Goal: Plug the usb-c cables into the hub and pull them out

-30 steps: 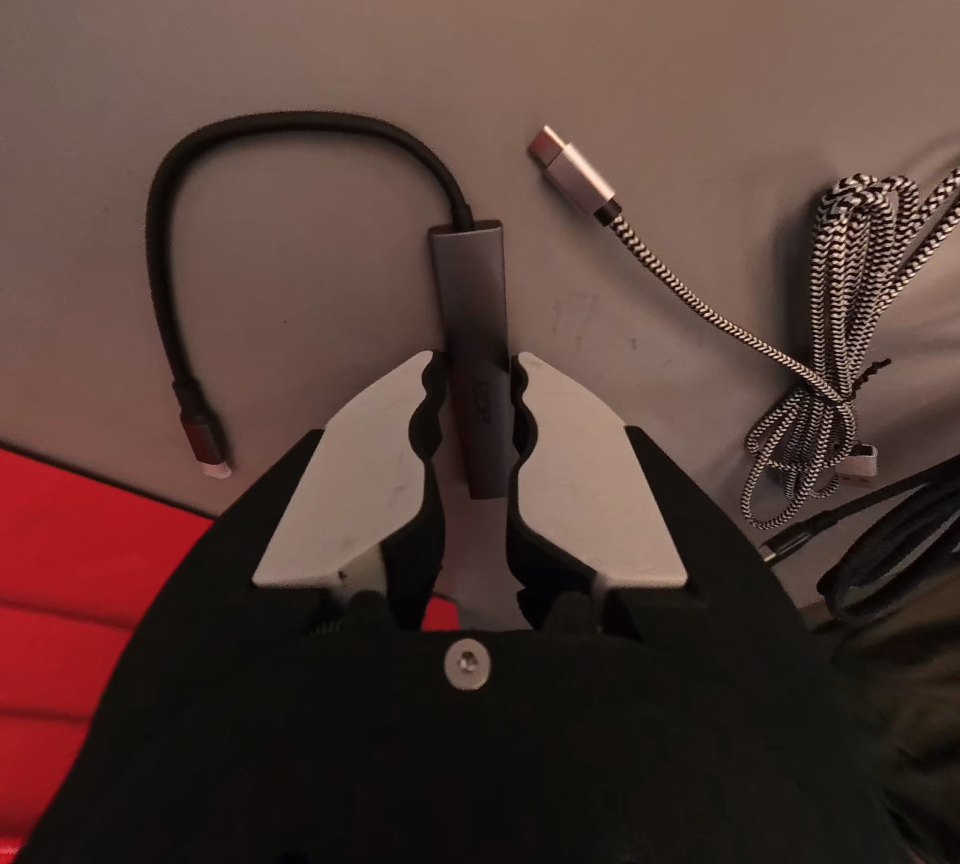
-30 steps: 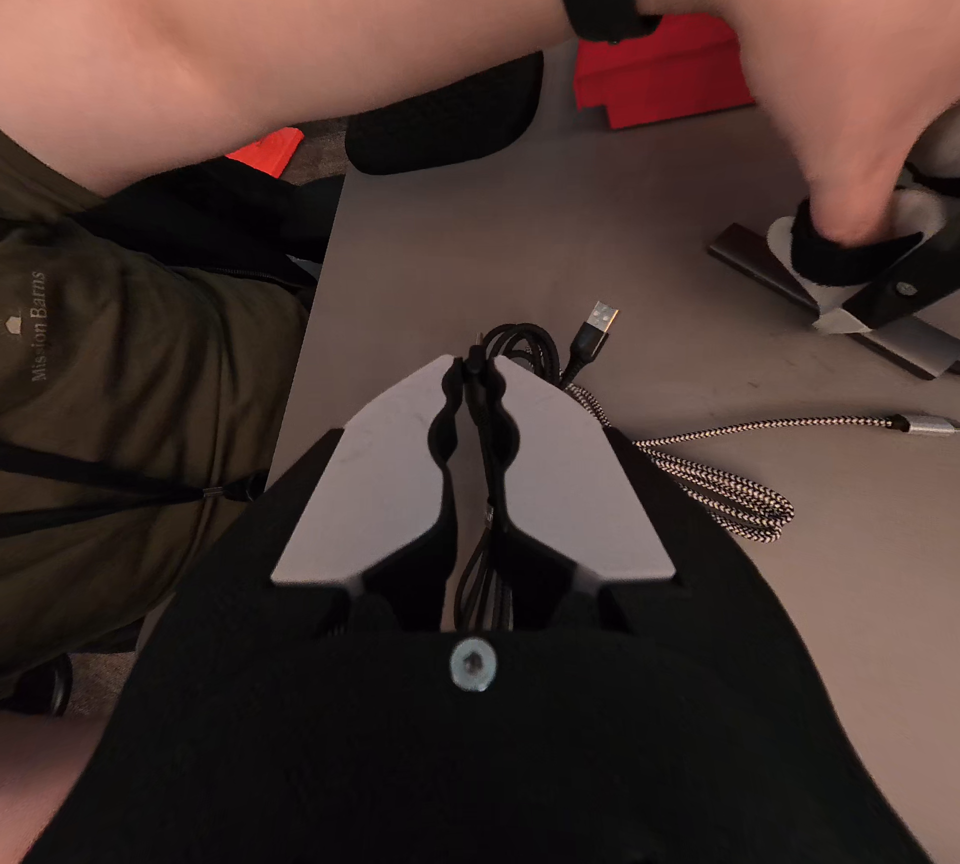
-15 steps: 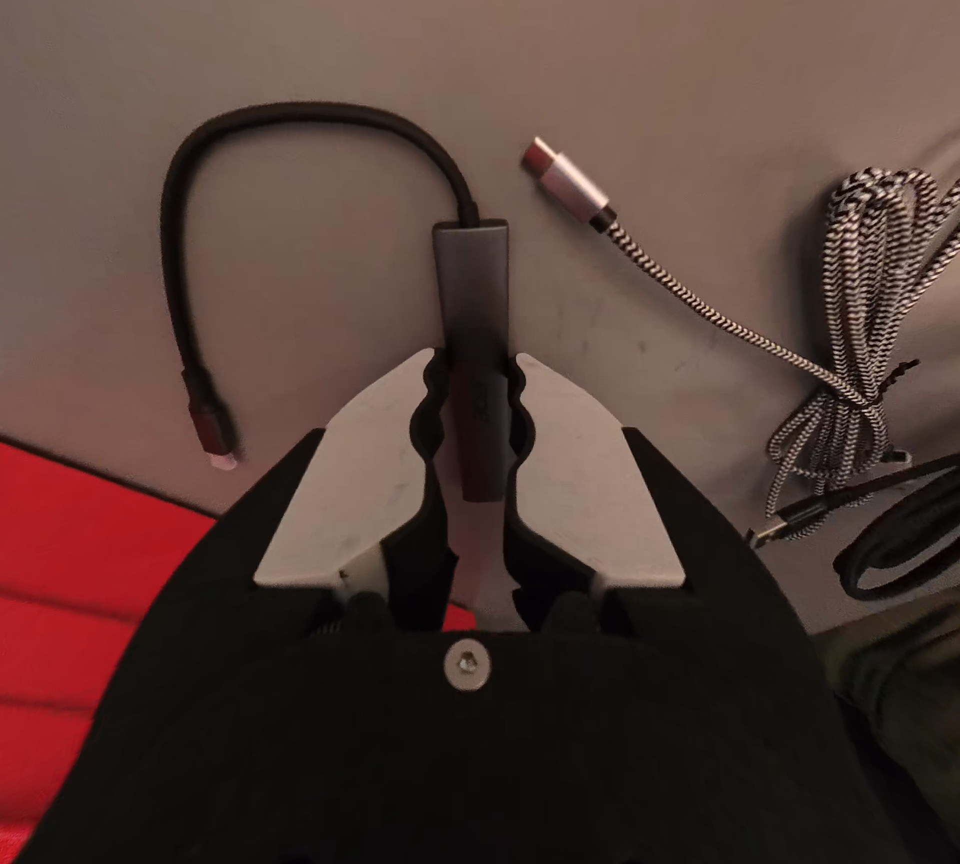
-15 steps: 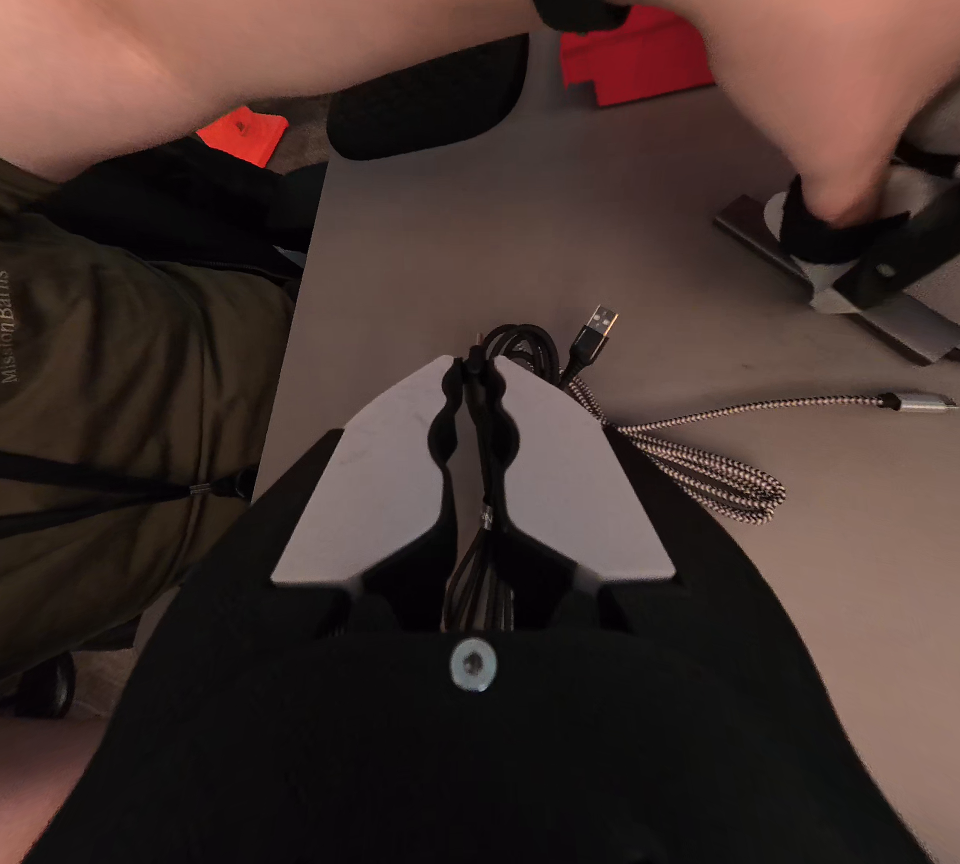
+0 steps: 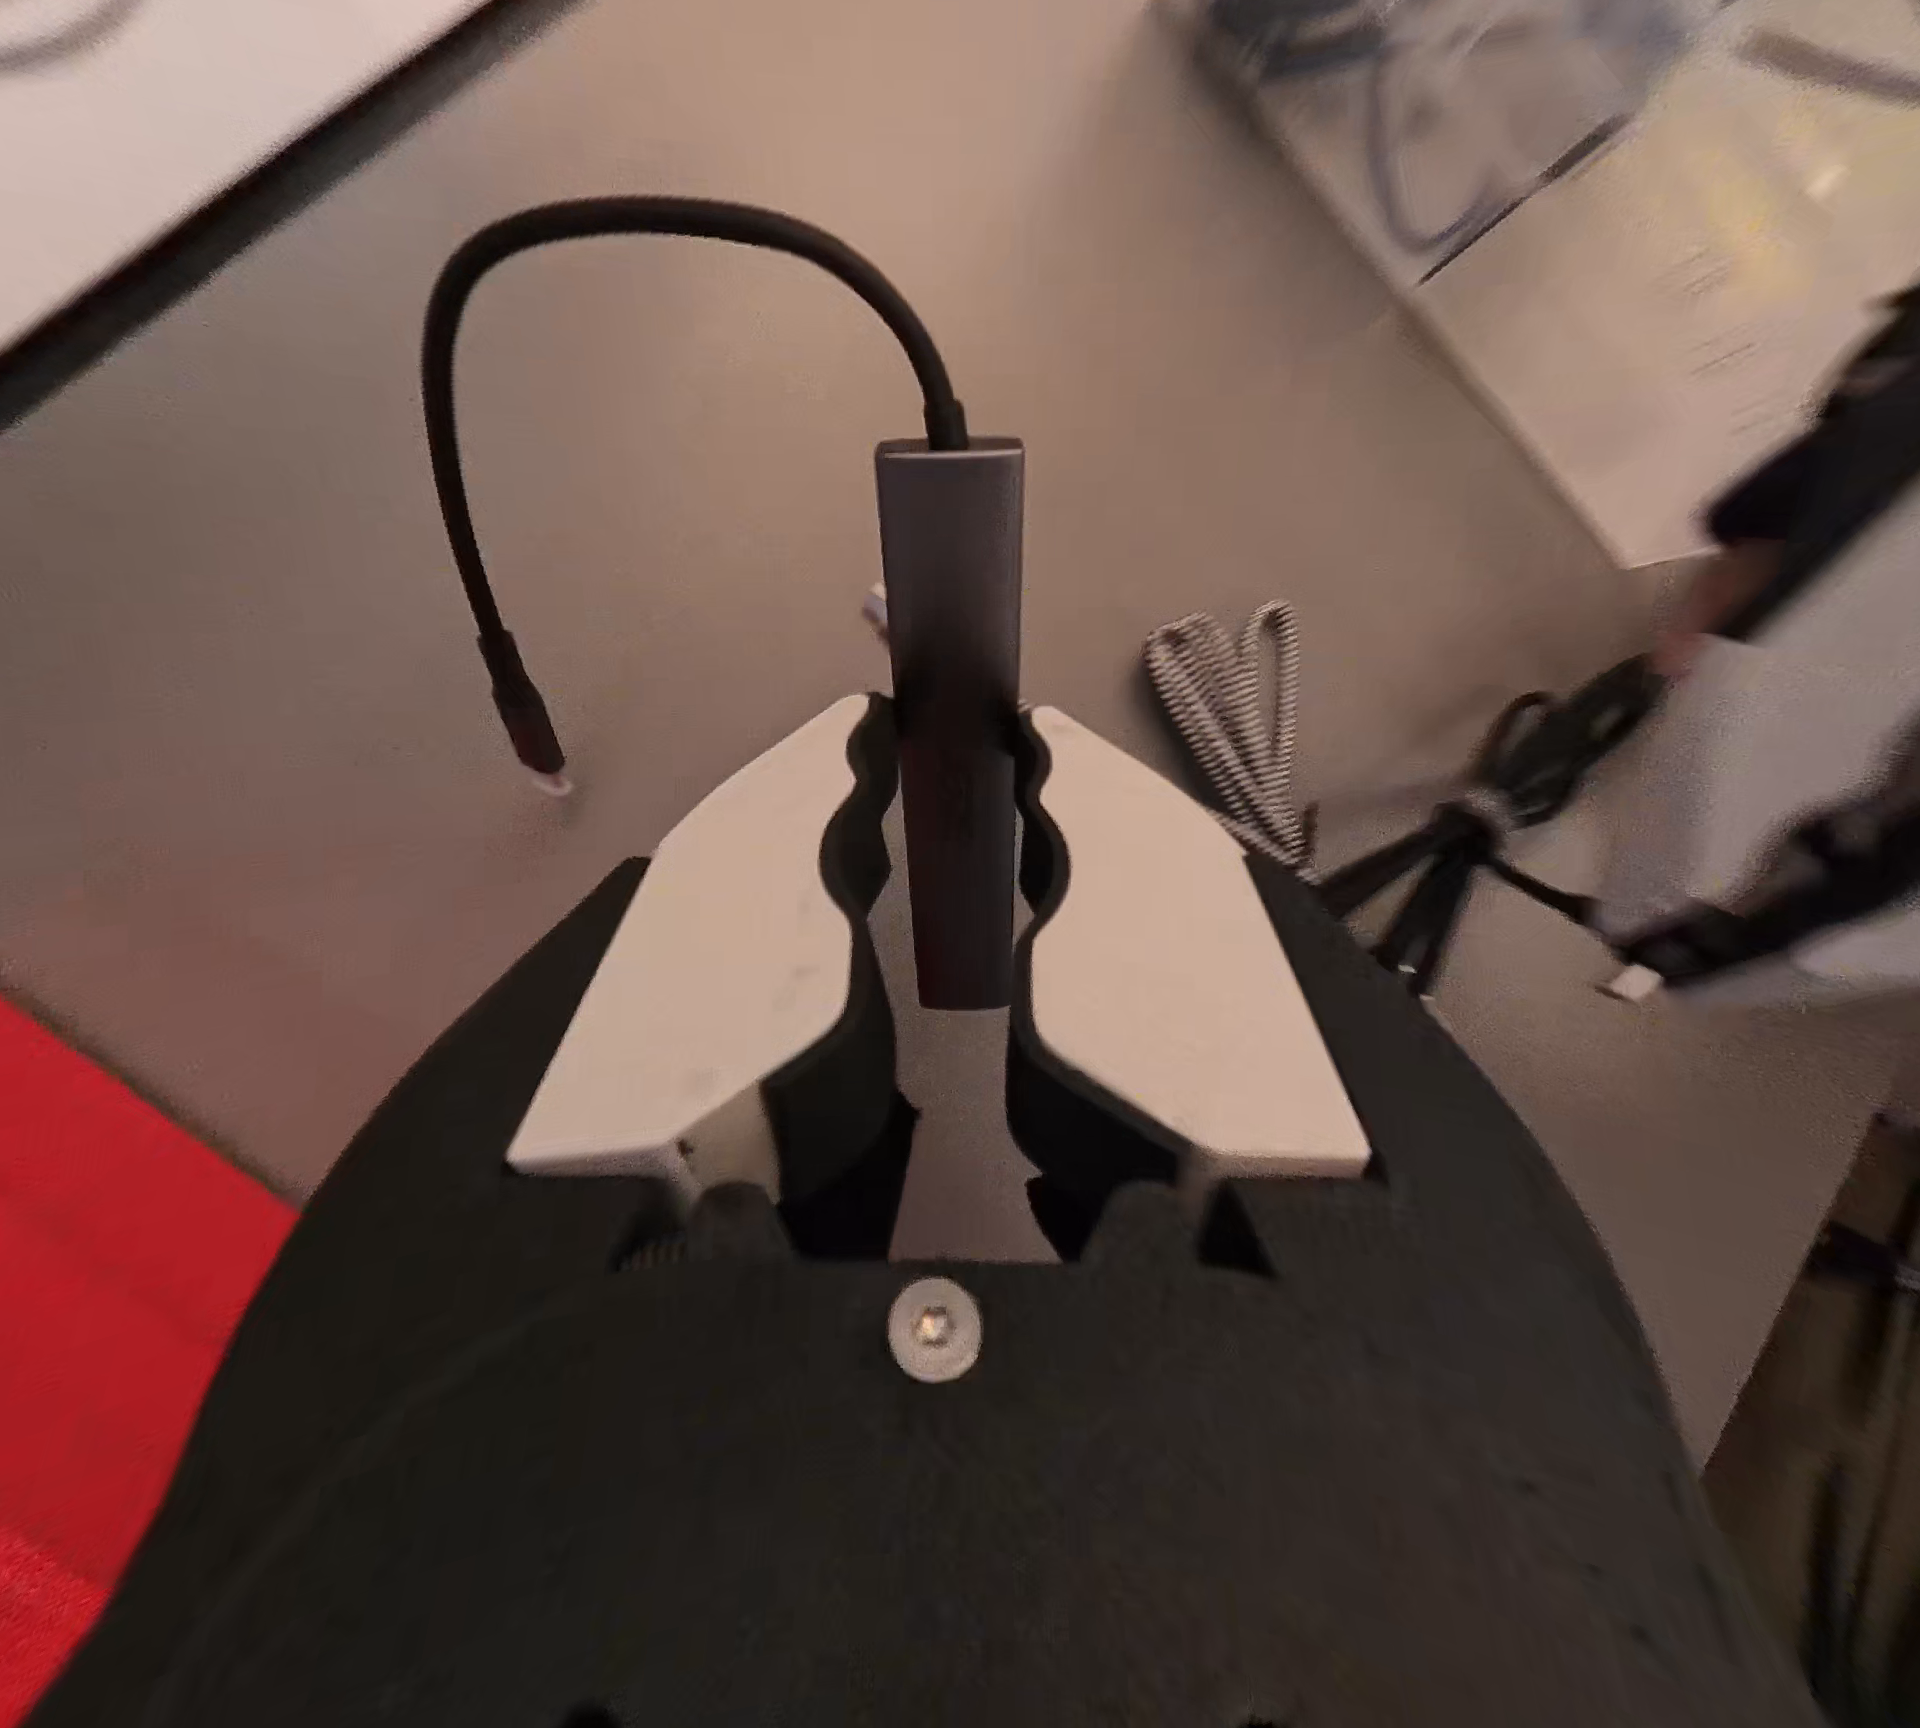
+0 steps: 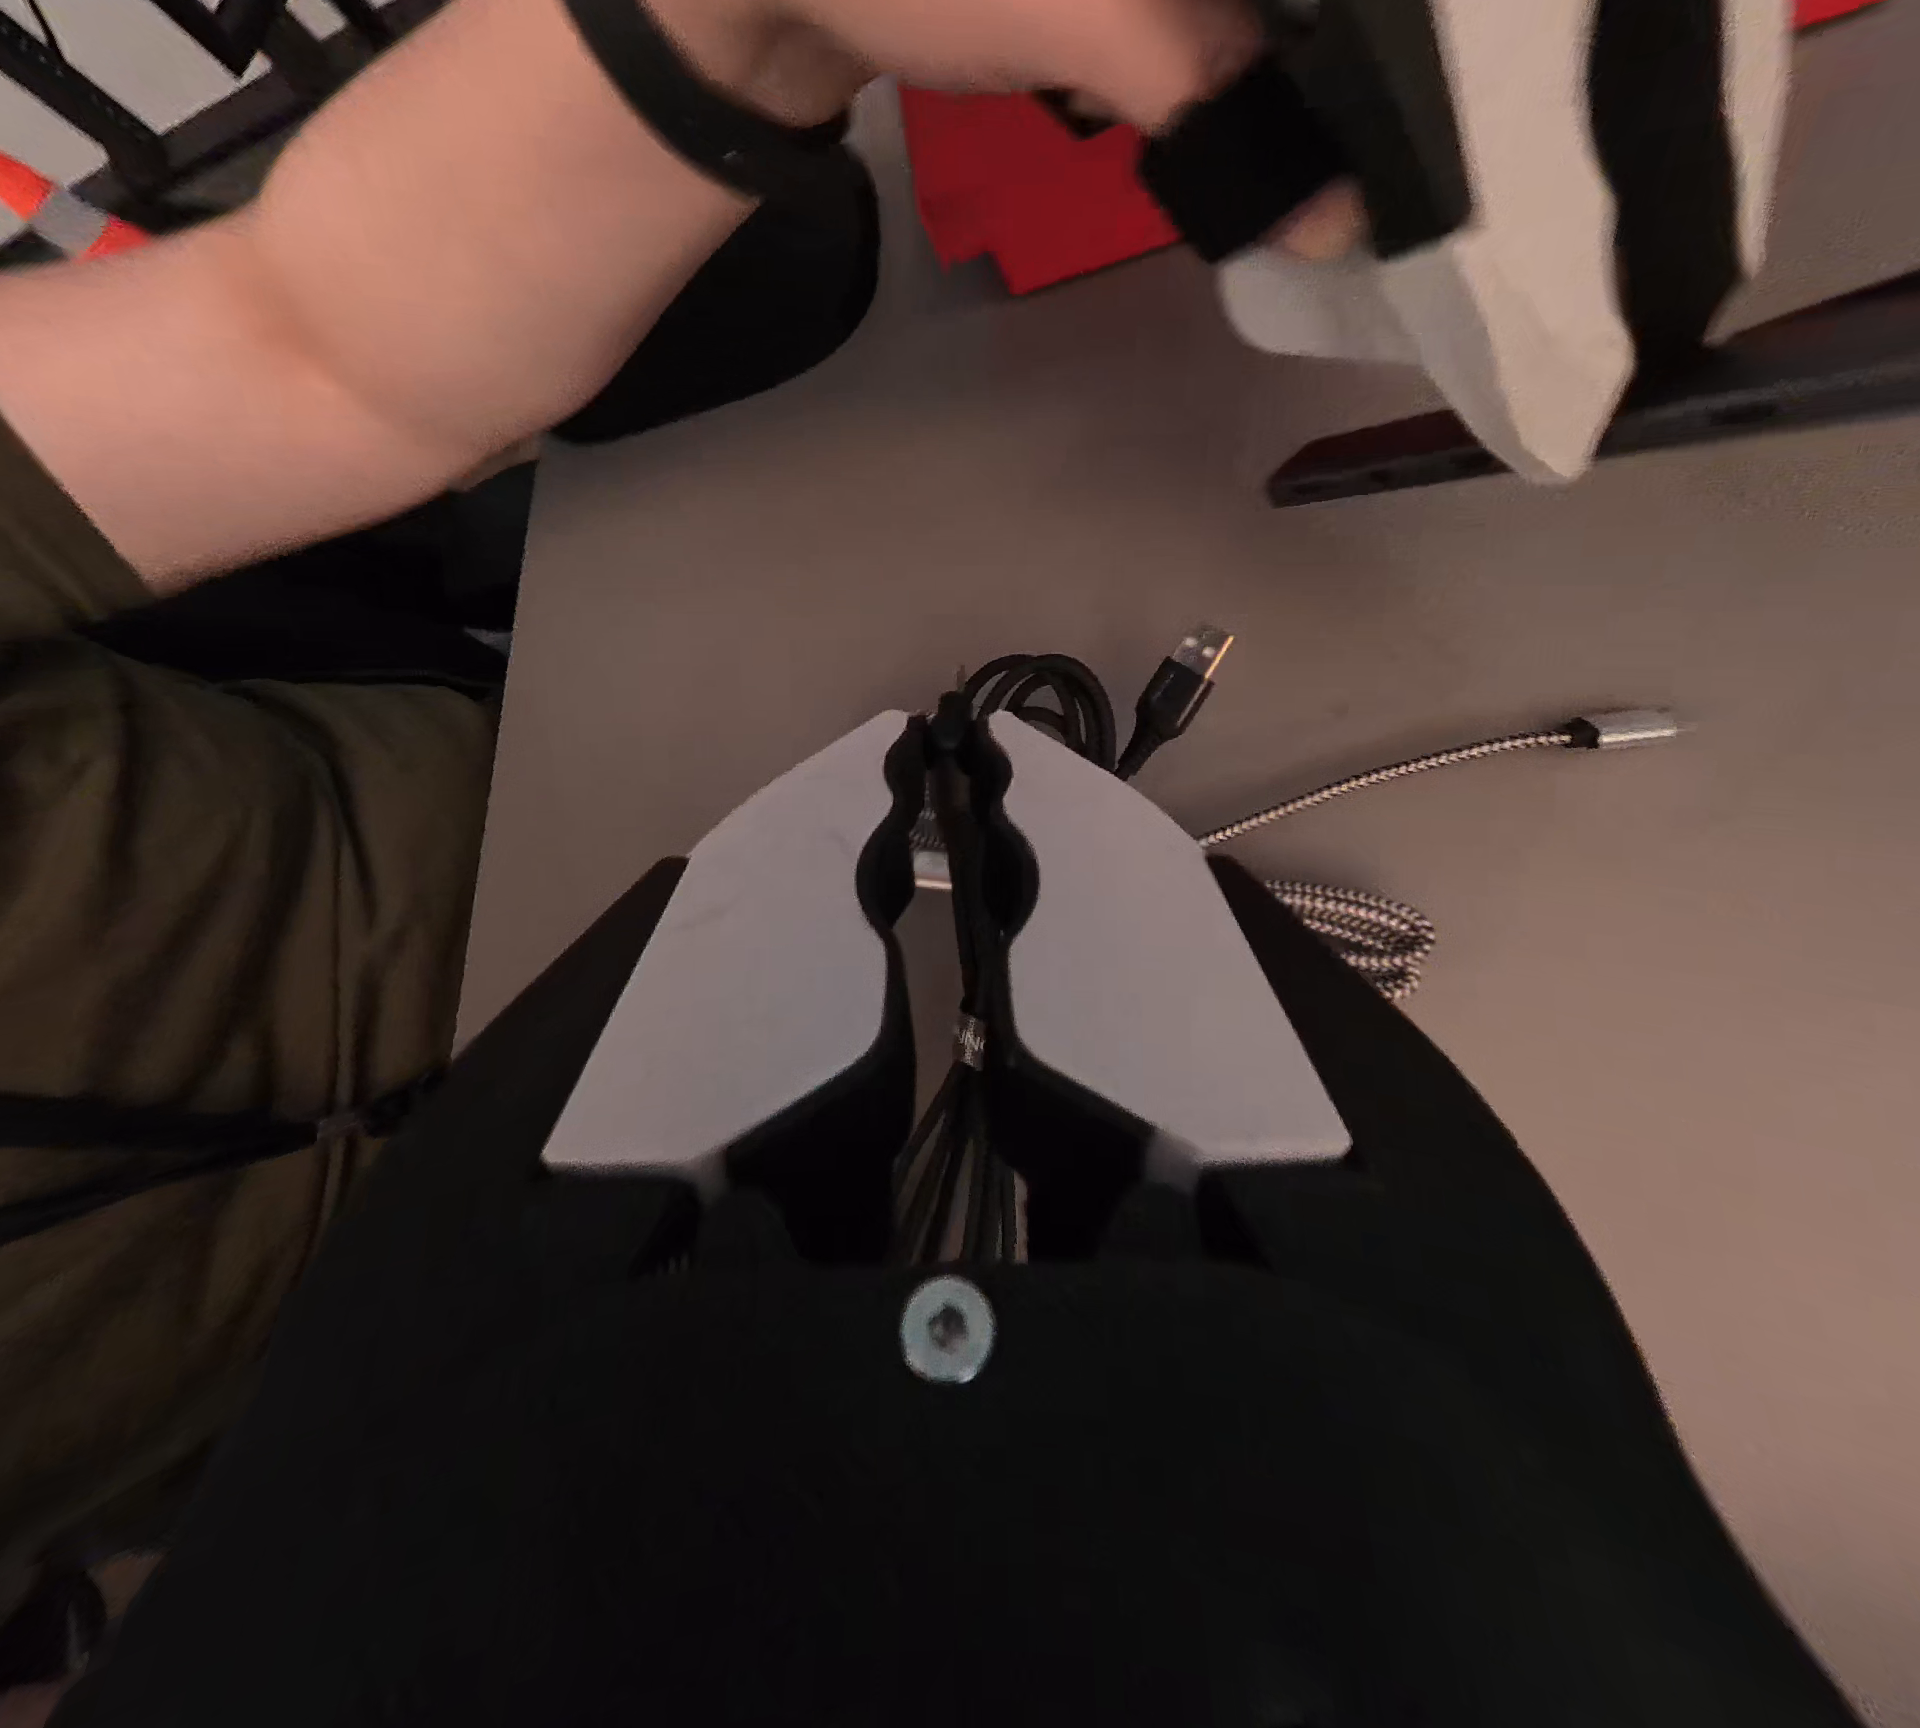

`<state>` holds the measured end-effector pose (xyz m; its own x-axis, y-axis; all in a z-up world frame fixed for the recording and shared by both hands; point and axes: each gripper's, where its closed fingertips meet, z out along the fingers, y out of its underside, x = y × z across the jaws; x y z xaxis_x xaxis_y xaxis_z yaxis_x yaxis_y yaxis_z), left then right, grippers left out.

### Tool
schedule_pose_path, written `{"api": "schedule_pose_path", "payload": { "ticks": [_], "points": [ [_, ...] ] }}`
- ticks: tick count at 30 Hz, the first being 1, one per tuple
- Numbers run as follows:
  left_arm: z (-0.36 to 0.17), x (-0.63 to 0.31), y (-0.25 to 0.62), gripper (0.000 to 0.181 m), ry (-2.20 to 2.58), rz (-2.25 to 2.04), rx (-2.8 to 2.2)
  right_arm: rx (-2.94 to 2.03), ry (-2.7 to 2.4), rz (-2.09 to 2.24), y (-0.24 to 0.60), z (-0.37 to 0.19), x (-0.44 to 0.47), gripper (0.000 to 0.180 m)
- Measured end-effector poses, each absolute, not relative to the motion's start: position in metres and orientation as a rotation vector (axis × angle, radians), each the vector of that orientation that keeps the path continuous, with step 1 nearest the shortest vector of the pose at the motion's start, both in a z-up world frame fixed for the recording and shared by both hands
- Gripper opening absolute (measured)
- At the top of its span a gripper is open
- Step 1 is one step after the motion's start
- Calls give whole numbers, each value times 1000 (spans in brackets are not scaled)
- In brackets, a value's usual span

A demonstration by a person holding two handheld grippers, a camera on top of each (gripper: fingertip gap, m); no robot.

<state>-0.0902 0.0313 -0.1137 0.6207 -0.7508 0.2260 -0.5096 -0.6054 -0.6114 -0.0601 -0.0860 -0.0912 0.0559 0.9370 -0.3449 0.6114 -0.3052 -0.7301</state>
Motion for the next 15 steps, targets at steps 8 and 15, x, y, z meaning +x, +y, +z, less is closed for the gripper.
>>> {"api": "schedule_pose_path", "payload": {
  "ticks": [8, 15],
  "points": [
    [-33, -76, -32, 21, 952, -1014, -1882, -2013, -1234, 934, -36, -91, -59, 8],
    [-16, -52, -74, 22, 1202, -923, -1748, -2086, -1116, 1117, -39, -95, -65, 8]
  ]
}}
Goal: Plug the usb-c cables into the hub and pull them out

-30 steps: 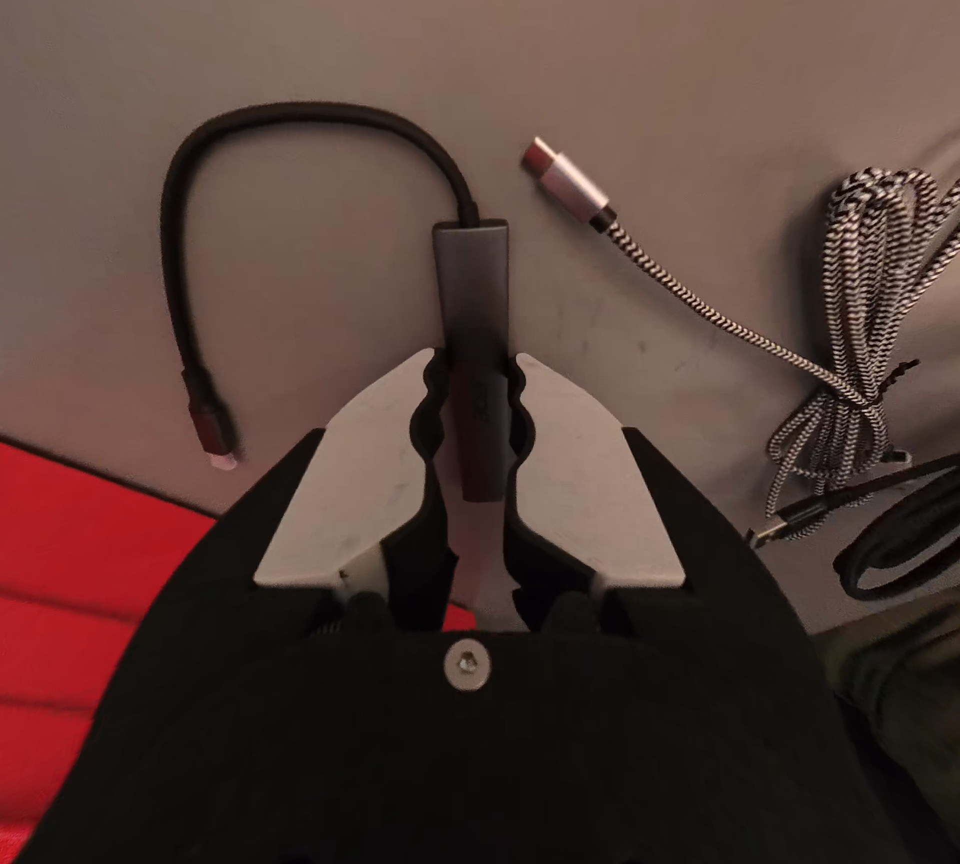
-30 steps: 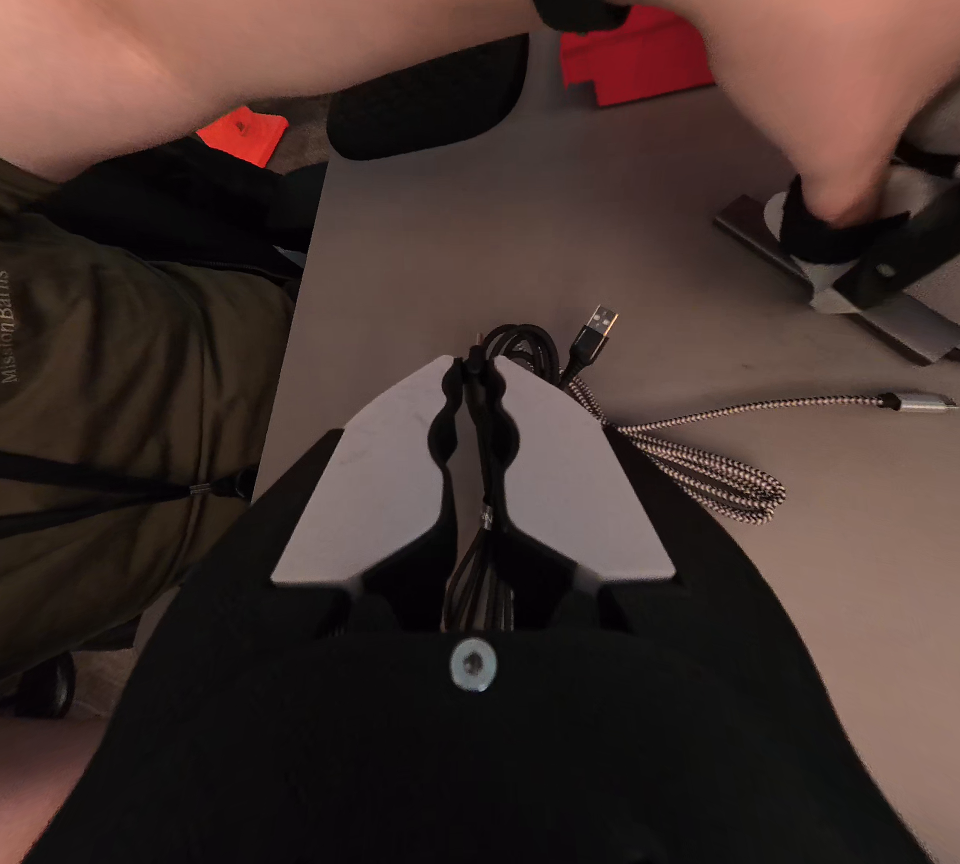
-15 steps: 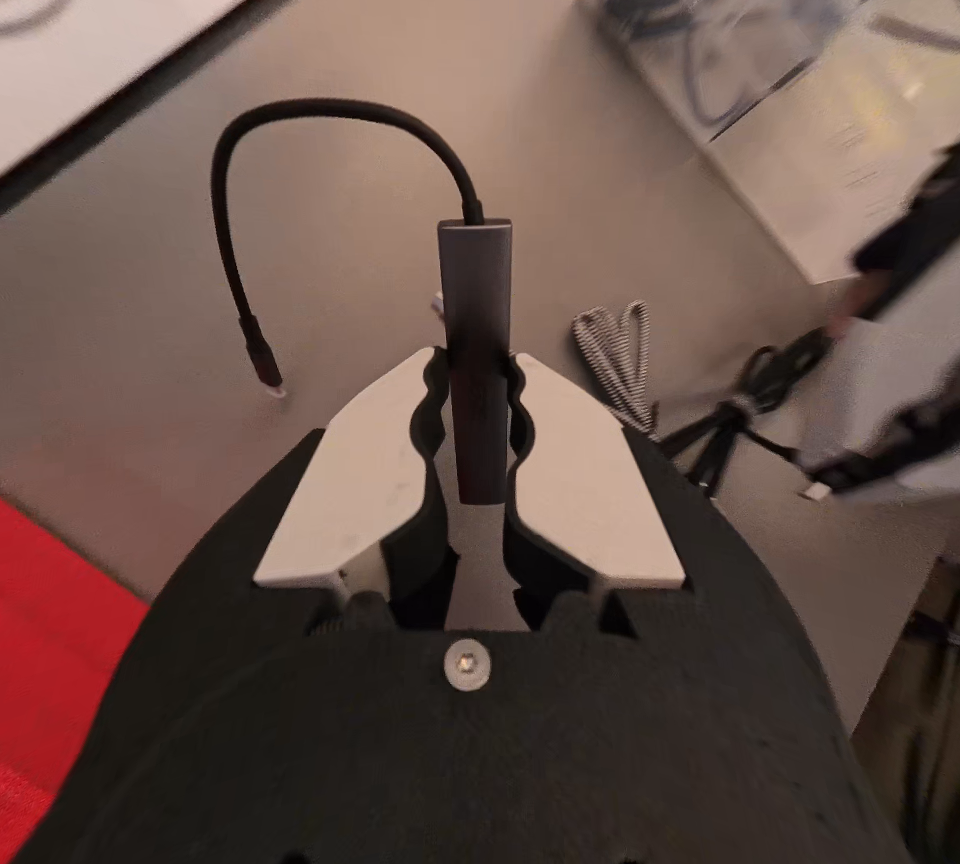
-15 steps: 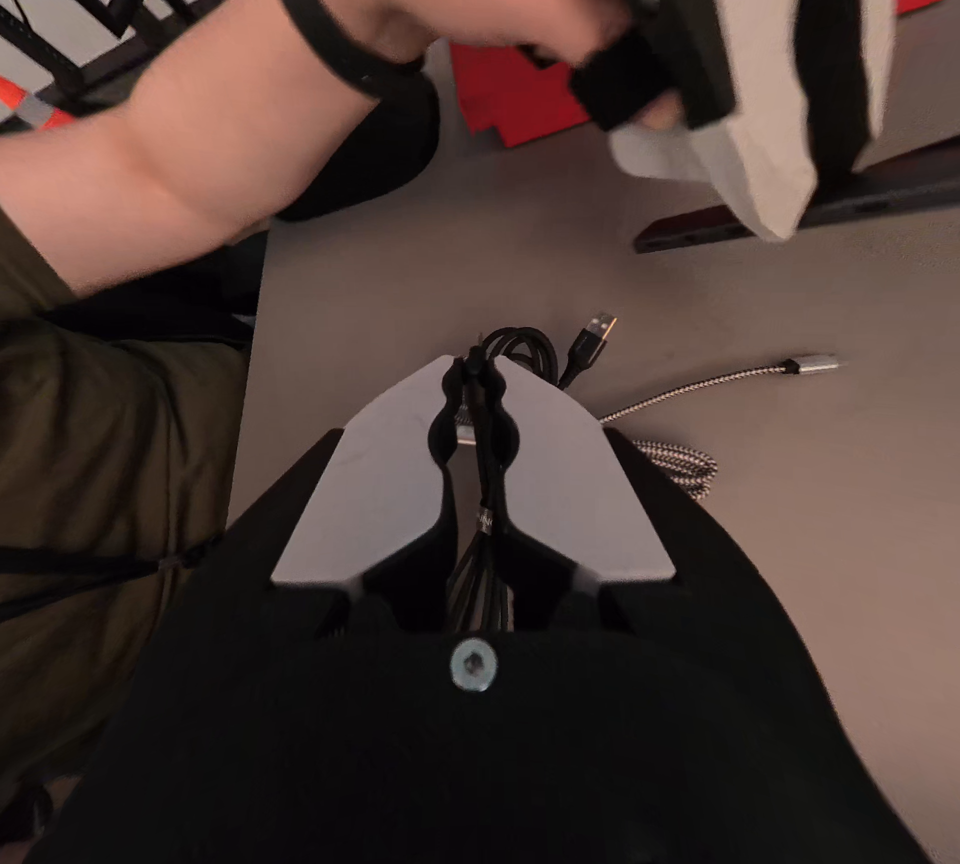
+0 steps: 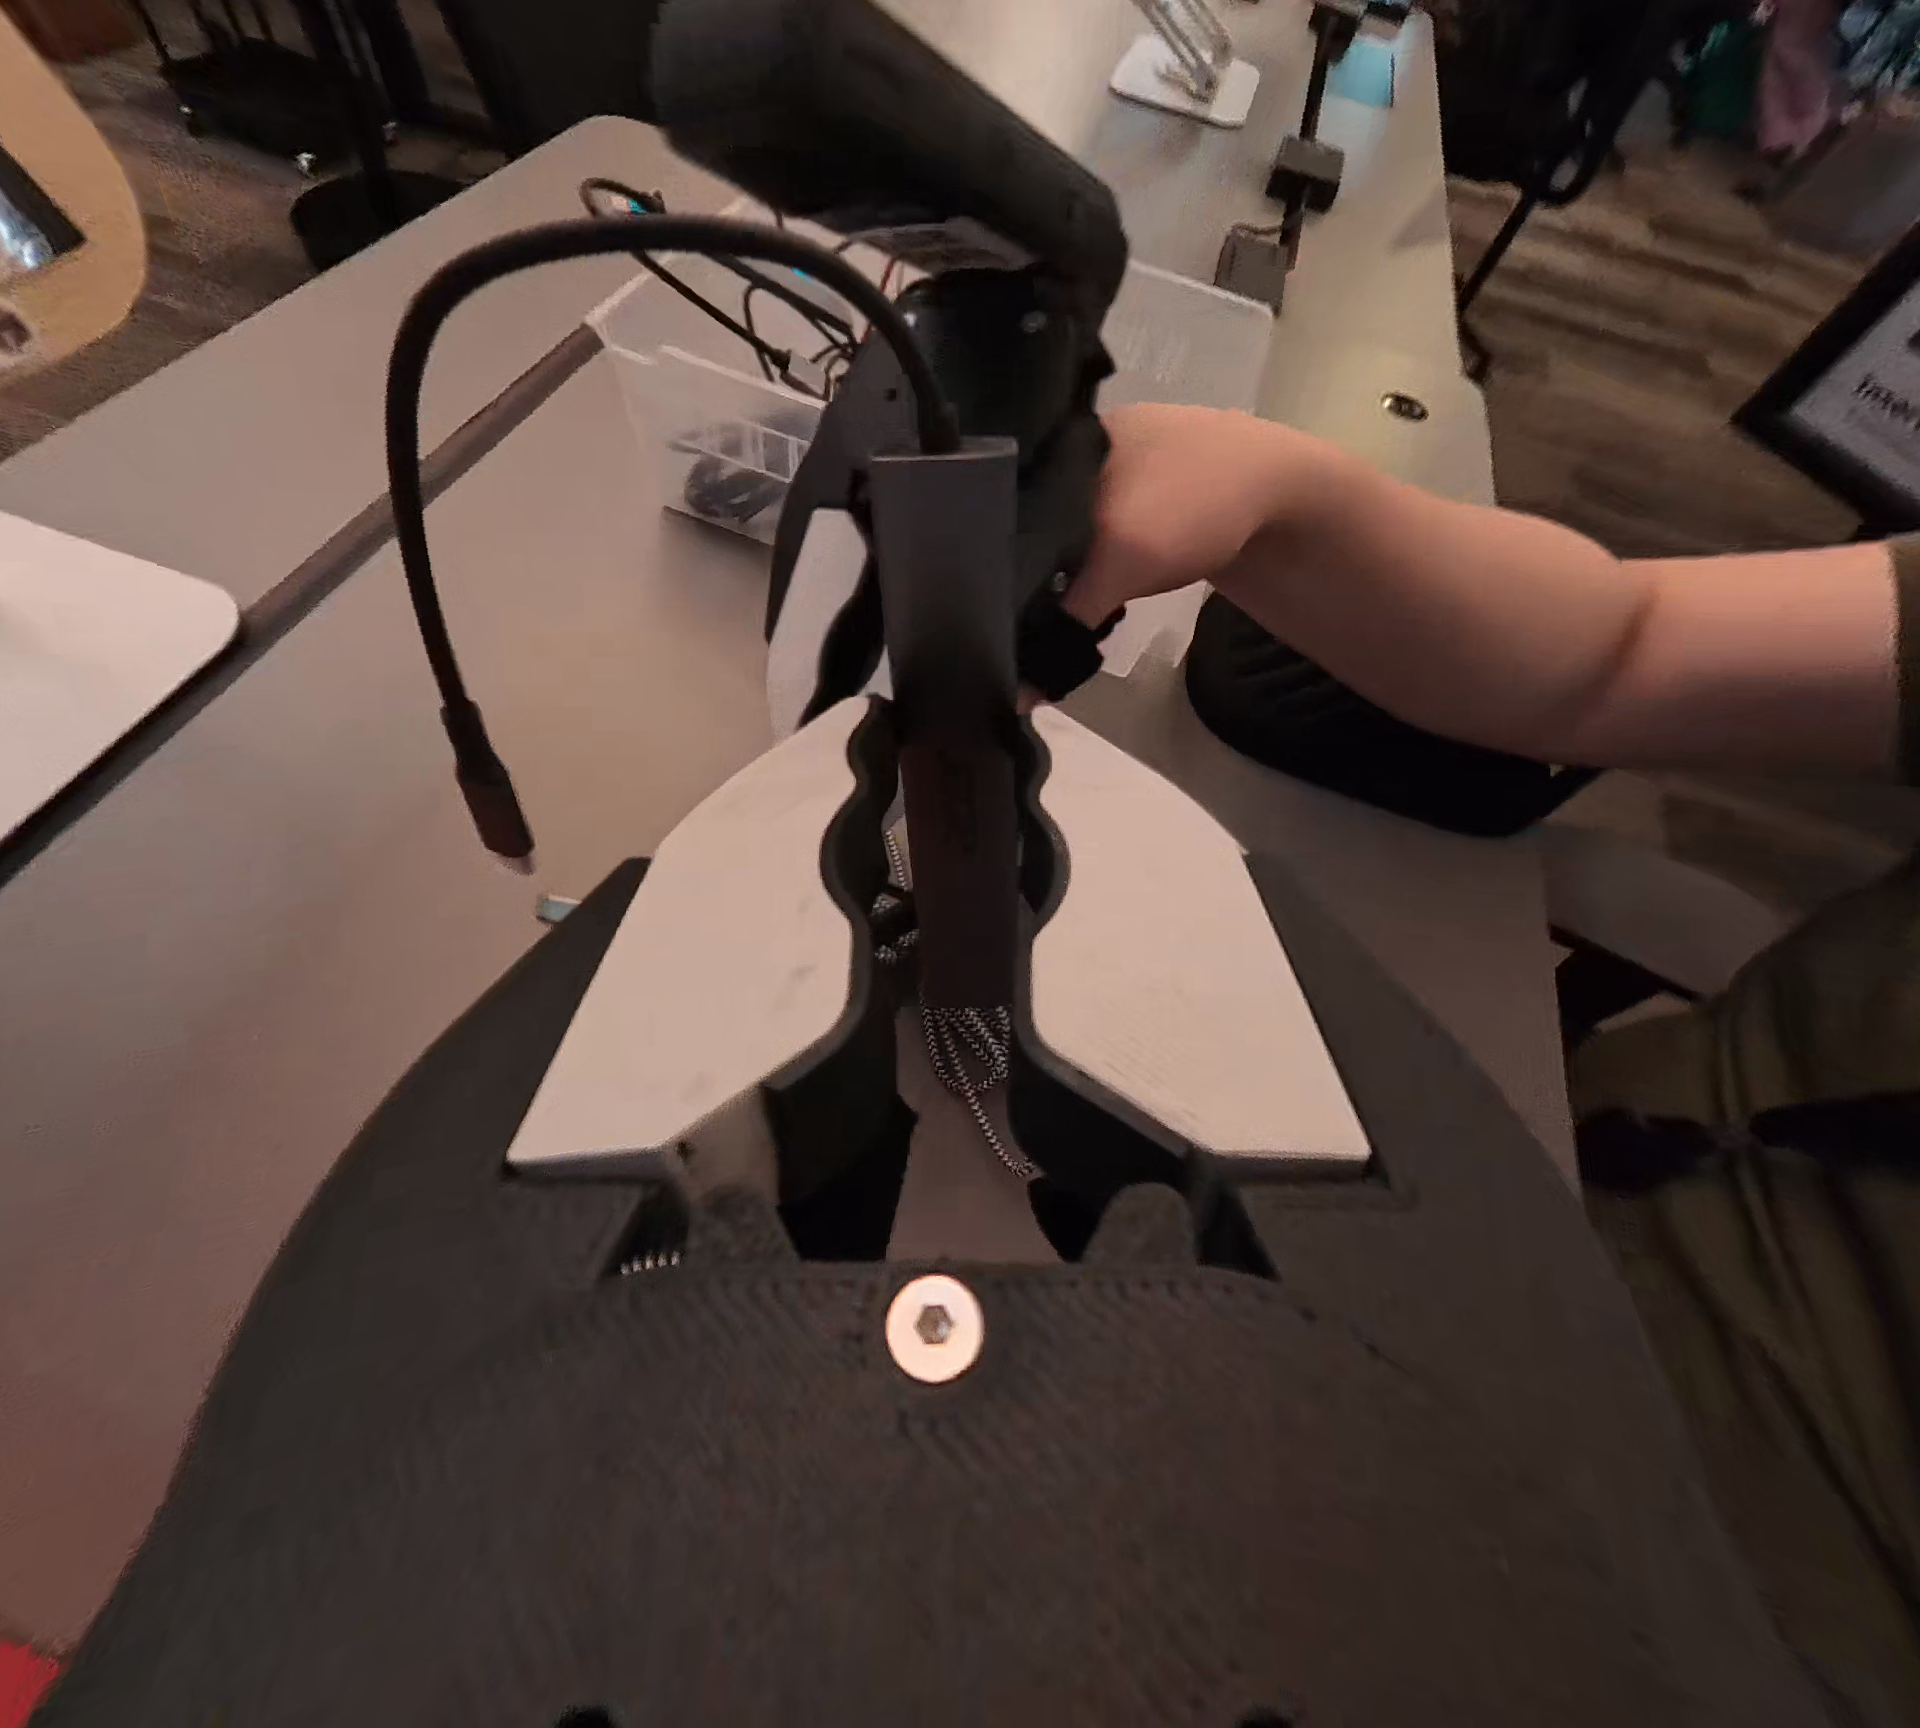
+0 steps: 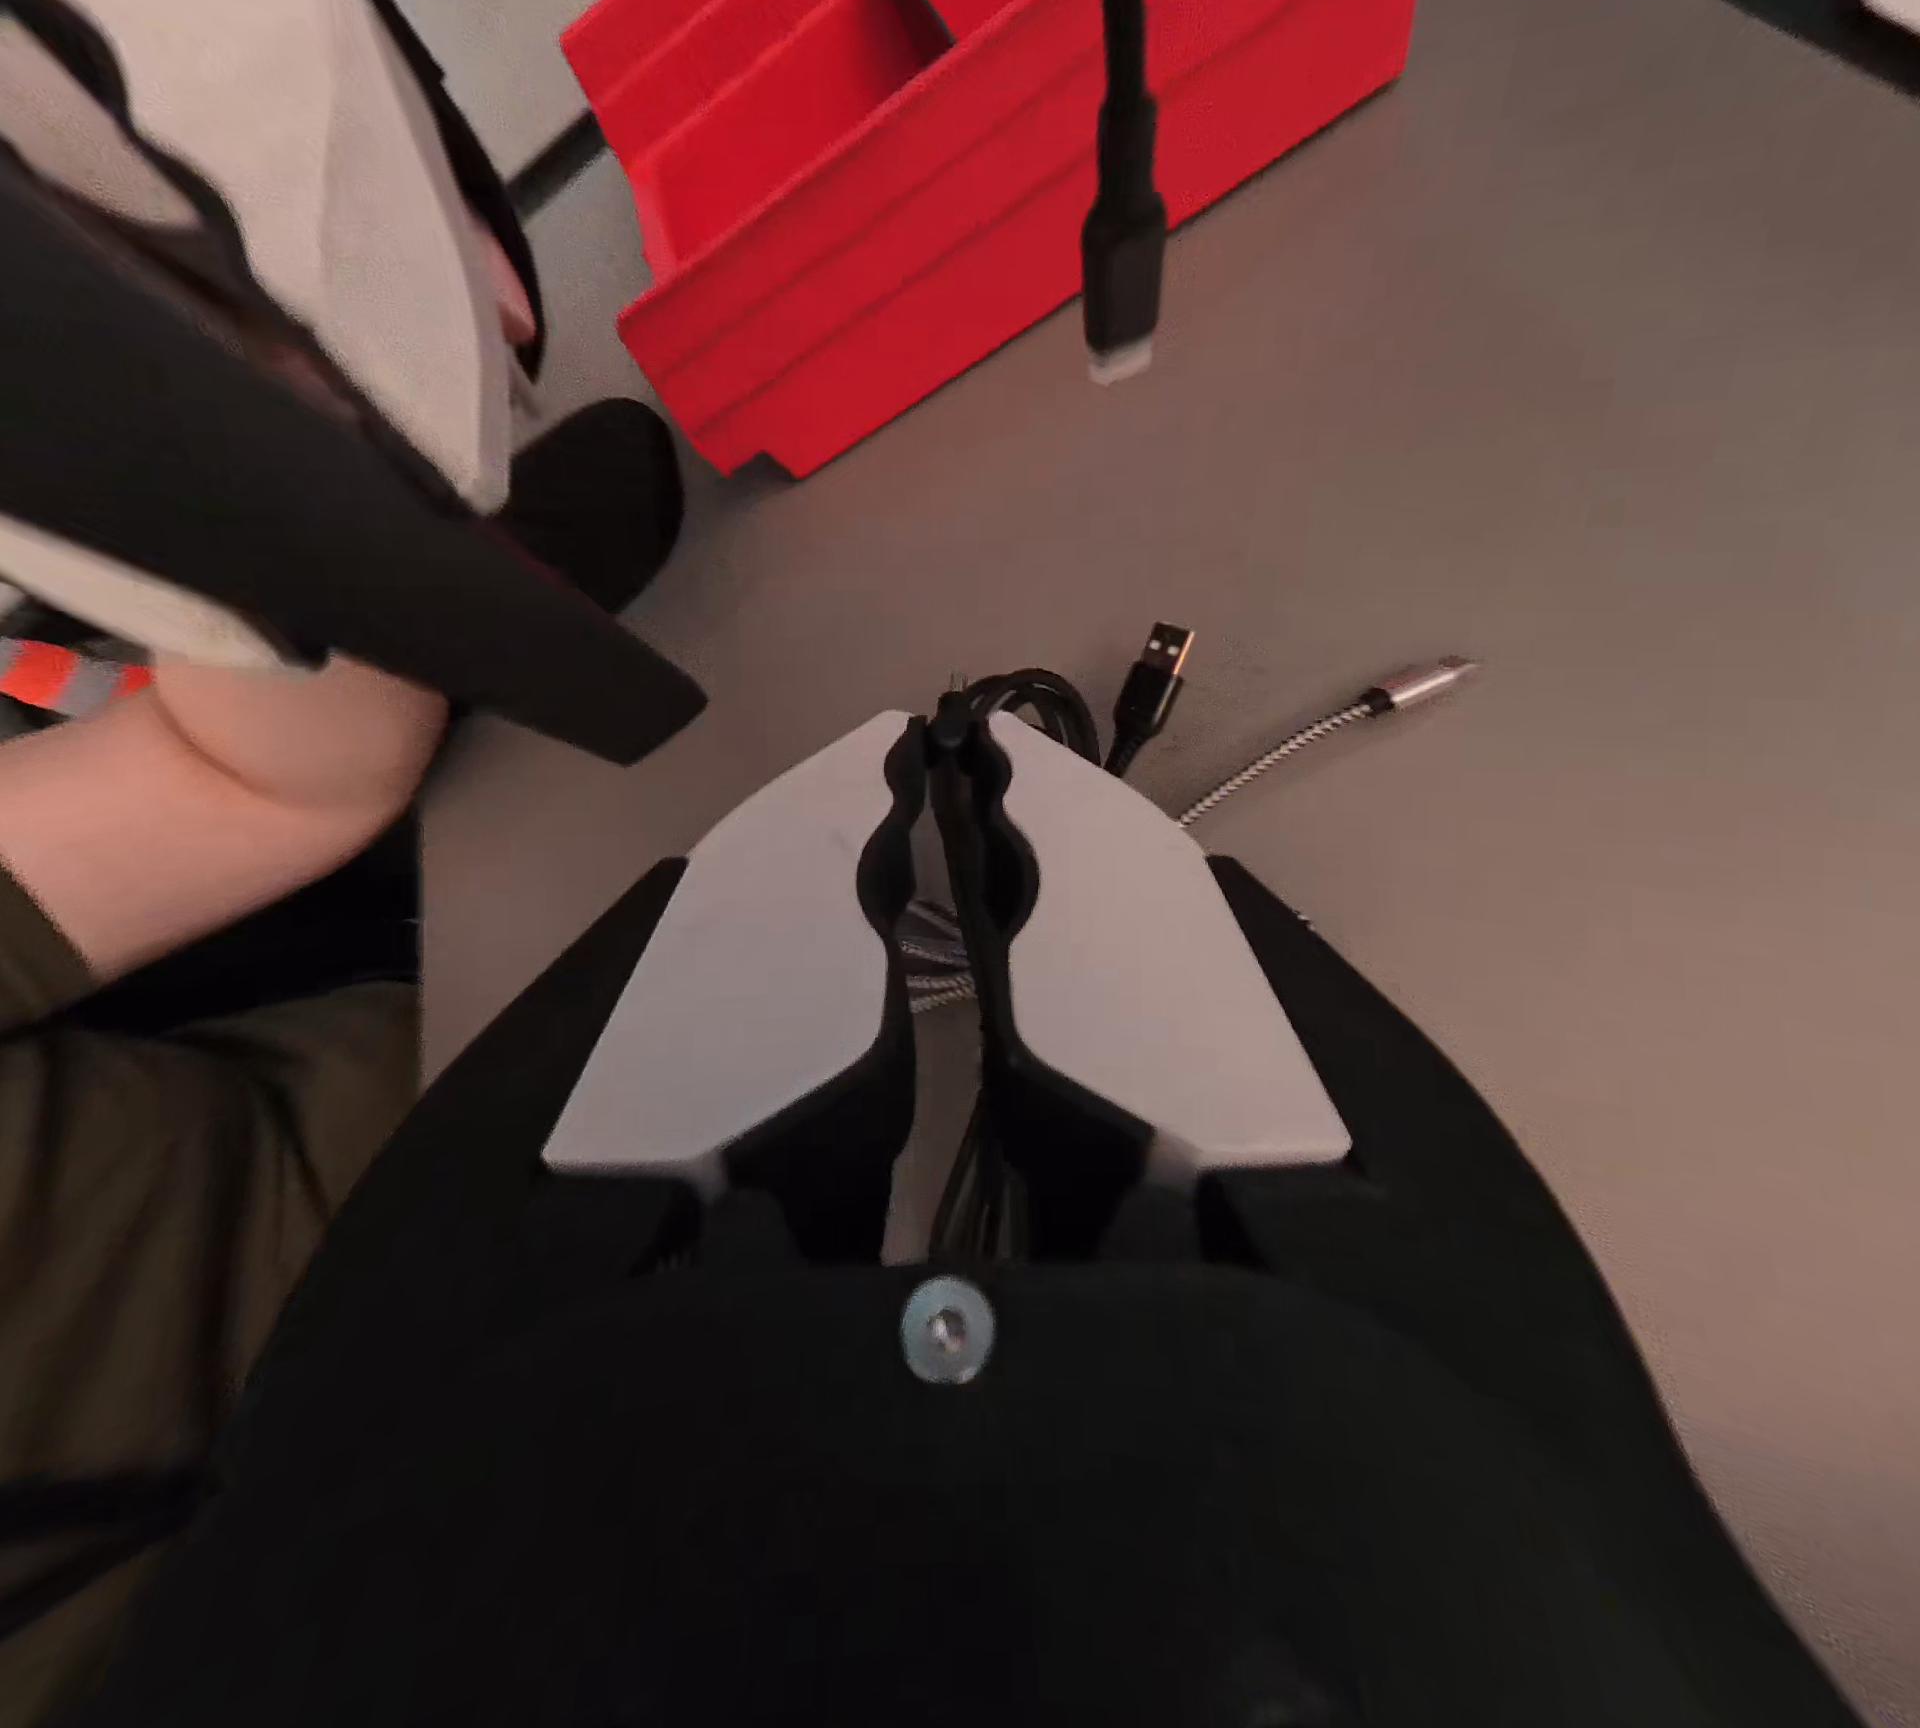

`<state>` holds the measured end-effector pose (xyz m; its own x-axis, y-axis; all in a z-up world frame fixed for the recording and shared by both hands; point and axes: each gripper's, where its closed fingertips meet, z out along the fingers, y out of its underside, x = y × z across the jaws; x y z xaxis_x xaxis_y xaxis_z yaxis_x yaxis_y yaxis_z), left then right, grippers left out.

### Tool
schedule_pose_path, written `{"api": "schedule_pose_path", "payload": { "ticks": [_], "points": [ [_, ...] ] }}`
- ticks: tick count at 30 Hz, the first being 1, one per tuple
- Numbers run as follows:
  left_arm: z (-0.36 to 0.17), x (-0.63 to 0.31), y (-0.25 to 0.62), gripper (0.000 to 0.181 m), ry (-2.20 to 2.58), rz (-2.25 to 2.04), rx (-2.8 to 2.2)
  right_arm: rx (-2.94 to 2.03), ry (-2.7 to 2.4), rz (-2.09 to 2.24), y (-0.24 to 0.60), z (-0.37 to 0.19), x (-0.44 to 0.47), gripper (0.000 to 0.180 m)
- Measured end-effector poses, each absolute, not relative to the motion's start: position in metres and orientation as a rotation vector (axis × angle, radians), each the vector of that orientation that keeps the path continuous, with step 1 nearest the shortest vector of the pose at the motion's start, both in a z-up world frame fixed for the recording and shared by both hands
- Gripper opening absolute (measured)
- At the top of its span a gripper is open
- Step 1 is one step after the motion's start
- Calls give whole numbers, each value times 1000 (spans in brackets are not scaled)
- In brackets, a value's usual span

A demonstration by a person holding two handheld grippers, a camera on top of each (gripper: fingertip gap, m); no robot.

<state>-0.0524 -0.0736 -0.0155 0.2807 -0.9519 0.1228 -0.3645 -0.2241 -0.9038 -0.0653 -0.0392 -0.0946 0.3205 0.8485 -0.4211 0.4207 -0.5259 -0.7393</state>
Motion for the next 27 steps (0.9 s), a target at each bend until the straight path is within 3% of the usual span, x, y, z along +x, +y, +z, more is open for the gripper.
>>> {"api": "schedule_pose_path", "payload": {
  "ticks": [10, 27],
  "points": [
    [-57, -32, -66, 22, 1461, -381, -1769, -2136, -1081, 1247, -45, -99, -65, 8],
    [-64, -20, -60, 22, 1461, -311, -1729, -2157, -1019, 1279, -38, -100, -59, 8]
  ]
}}
